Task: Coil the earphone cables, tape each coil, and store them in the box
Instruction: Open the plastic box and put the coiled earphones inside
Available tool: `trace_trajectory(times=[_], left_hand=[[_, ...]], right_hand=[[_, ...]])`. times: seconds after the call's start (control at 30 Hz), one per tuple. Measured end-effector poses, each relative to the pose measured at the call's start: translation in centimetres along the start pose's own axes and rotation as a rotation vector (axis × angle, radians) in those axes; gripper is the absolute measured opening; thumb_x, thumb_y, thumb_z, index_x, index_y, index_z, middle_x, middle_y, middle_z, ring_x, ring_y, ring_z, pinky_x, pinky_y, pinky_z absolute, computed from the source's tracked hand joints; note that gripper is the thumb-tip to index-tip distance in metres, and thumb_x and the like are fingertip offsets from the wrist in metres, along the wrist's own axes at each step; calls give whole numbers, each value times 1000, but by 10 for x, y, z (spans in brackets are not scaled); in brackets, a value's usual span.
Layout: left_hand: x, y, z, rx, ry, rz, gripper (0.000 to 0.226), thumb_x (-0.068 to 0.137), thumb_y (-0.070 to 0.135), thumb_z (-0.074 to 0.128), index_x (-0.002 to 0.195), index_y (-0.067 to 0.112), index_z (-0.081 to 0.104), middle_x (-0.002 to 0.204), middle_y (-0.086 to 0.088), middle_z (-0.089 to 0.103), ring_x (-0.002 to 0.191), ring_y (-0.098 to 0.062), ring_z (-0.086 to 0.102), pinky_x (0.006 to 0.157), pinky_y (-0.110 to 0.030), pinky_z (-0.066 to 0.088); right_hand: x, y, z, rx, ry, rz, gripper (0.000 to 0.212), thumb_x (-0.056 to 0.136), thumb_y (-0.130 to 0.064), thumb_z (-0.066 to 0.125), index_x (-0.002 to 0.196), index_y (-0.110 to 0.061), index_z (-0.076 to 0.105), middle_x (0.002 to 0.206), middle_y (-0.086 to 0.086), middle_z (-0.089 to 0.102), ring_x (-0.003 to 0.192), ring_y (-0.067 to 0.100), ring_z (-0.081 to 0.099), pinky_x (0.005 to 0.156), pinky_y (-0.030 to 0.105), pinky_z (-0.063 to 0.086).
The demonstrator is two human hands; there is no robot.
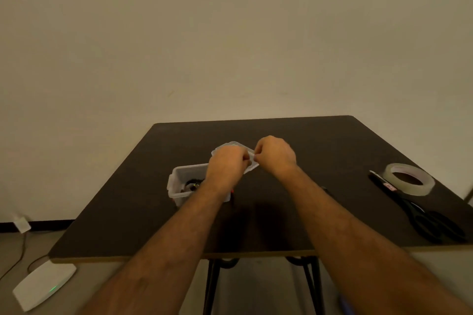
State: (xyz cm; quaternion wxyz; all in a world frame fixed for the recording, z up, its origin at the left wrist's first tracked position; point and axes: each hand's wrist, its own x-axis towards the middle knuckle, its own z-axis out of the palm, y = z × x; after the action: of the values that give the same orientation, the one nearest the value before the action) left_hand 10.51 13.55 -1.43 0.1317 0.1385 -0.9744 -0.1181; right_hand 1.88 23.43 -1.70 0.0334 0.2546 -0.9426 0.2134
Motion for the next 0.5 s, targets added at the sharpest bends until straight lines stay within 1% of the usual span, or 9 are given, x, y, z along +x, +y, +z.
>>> trace_trajectory(times=[0.03,0.07,0.13,0.2,0.27,0.33,0.4,0.5], left_hand=[[0,13,5,-18,-1,32,20,98,28,56,109,17,69,105,-1,69,96,-19,64,84,-33,51],[1,24,12,-21,-18,50,21,98,29,56,109,17,69,105,-2,69,96,-19,64,85,-33,51],[4,48,26,-47,-98,50,23,98,32,57,113,17,67,106,-3,69,98,-17,64,91,-36,52],[6,66,40,-98,-158,39,24,97,33,59,114,18,66,107,-3,69,98,-16,63,92,-38,53],[7,81,56,-120,-191,26,24,96,35,60,113,18,67,107,-2,69,98,-16,64,91,-39,53],[6,86,67,-147,-206,-13,25,95,36,62,111,19,68,106,-1,69,97,-16,64,89,-37,54],[7,98,78,-188,-226,-45,26,94,38,62,110,18,68,102,0,69,93,-14,64,86,-35,54],[7,111,89,-206,-268,-74,28,92,42,64,105,17,67,96,0,68,86,-13,63,75,-30,54]], right_hand=[[-2,14,-9,-13,3,38,7,93,-25,64,97,-21,66,90,0,65,80,12,63,75,33,57],[-5,29,-18,-31,5,71,6,92,-25,64,97,-21,66,90,0,65,79,13,63,74,33,57],[-11,62,-34,-53,11,140,6,92,-25,64,95,-21,67,89,0,66,78,13,65,74,34,58],[-18,91,-45,-64,-5,215,7,90,-26,67,92,-19,68,89,1,68,79,15,66,76,37,59],[-28,118,-53,-82,-51,298,14,87,-30,70,91,-17,68,89,3,69,81,17,65,79,39,58],[-36,132,-54,-86,-119,340,20,87,-35,71,89,-15,66,87,5,69,79,17,66,80,39,58],[-45,148,-54,-79,-202,382,24,88,-39,68,88,-15,66,84,5,69,77,17,67,76,36,58],[-55,157,-46,-56,-288,451,29,87,-45,67,90,-16,65,84,4,68,70,14,64,63,29,53]])
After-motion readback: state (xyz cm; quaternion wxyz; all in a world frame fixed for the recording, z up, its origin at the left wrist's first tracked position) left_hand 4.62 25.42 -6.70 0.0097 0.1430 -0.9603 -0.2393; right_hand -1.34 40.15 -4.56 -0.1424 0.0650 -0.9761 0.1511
